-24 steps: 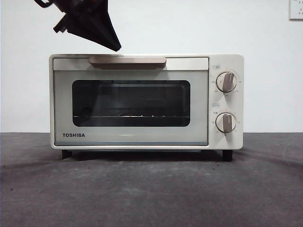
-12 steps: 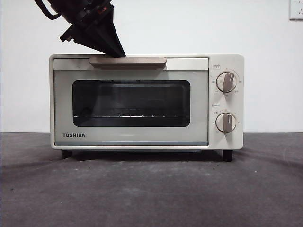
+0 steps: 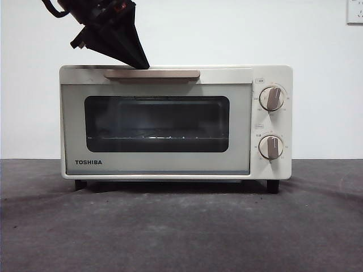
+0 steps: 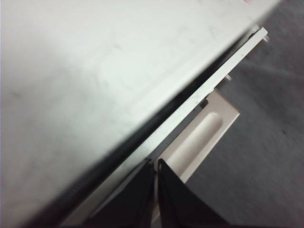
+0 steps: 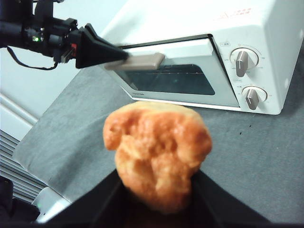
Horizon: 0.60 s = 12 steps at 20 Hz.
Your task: The left arm flap open the oven, the right arm pick bread and place it into oven, the left arm flap close the oven
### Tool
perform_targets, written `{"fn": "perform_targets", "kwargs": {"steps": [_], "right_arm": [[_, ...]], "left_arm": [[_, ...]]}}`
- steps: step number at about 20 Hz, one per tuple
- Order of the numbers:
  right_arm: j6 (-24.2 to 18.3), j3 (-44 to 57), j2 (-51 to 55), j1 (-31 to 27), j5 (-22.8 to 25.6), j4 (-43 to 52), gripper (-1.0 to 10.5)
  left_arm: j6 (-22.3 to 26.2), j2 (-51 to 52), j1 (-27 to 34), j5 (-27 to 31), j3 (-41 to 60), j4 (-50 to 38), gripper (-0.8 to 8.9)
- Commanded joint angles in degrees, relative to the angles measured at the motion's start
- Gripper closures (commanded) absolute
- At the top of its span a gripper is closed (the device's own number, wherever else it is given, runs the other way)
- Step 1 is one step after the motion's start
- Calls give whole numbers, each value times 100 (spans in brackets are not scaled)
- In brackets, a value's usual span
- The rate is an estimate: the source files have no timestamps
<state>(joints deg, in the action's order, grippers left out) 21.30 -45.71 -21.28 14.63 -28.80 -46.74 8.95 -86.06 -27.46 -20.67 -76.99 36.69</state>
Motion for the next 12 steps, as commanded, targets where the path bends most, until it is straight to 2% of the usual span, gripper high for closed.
{"fn": "perform_targets", "kwargs": {"steps": [1, 6, 12], "right_arm": [[39, -103, 9, 22, -11, 79, 802], [39, -103, 9, 22, -11, 81, 803], [39, -103, 9, 22, -15, -9, 803]], "left_arm": [[136, -203, -96, 81, 33, 511, 797], [162, -146, -225, 205, 39, 933, 797], [149, 144, -341, 398, 120, 1001, 797]]}}
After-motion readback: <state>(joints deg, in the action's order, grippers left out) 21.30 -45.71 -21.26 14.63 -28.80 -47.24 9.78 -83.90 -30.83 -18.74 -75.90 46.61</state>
